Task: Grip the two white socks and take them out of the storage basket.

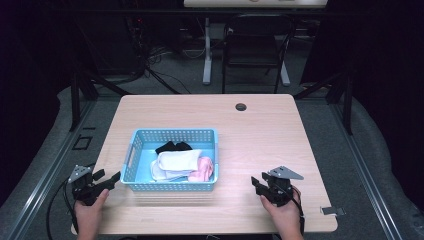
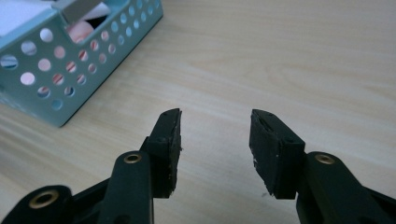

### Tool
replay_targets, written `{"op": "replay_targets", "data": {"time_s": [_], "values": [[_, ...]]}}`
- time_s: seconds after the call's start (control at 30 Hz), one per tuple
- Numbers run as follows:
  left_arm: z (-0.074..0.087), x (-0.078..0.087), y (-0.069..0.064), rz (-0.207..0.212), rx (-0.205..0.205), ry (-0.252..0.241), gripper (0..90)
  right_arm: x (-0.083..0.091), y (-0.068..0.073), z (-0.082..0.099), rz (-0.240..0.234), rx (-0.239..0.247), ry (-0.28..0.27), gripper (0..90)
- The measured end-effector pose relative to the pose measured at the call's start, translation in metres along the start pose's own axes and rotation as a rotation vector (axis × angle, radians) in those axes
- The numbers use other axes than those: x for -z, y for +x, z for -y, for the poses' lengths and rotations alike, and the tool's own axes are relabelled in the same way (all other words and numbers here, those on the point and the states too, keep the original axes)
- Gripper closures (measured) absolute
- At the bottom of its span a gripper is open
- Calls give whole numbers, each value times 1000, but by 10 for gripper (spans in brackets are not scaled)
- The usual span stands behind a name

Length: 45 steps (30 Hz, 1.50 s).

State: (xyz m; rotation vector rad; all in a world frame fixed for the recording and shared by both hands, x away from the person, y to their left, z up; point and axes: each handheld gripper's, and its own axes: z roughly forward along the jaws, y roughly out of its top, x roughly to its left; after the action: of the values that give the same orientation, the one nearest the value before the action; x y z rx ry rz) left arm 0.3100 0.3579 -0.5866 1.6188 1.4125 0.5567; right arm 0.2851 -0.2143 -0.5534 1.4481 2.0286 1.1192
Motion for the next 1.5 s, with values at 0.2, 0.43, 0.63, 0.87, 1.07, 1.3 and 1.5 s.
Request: {"op": "replay_targets", "data": {"time_s": [0.2, 0.43, 0.63, 0.87, 1.07, 1.3, 1.5], "values": [[-1, 0, -2, 5, -7, 9, 251, -2, 4, 1, 30, 35, 39, 499], [0, 2, -1, 1, 0, 2, 250, -4, 4, -3, 24, 14, 95, 474], [0, 1, -2, 3, -3, -4, 251, -5, 9, -6, 0, -49, 108, 321], [-2, 0, -2, 11, -2, 3, 250, -9, 11, -16, -55, -67, 123, 187], [-2, 1, -2, 15, -2, -2, 250, -14, 16, -33, -102, -88, 200, 159], [-2, 0, -3, 16, -2, -8, 250, -13, 12, -55, -107, -119, 237, 276], [-3, -1, -3, 18, -4, 1, 250, -10, 29, -83, -111, -85, 256, 410]]}}
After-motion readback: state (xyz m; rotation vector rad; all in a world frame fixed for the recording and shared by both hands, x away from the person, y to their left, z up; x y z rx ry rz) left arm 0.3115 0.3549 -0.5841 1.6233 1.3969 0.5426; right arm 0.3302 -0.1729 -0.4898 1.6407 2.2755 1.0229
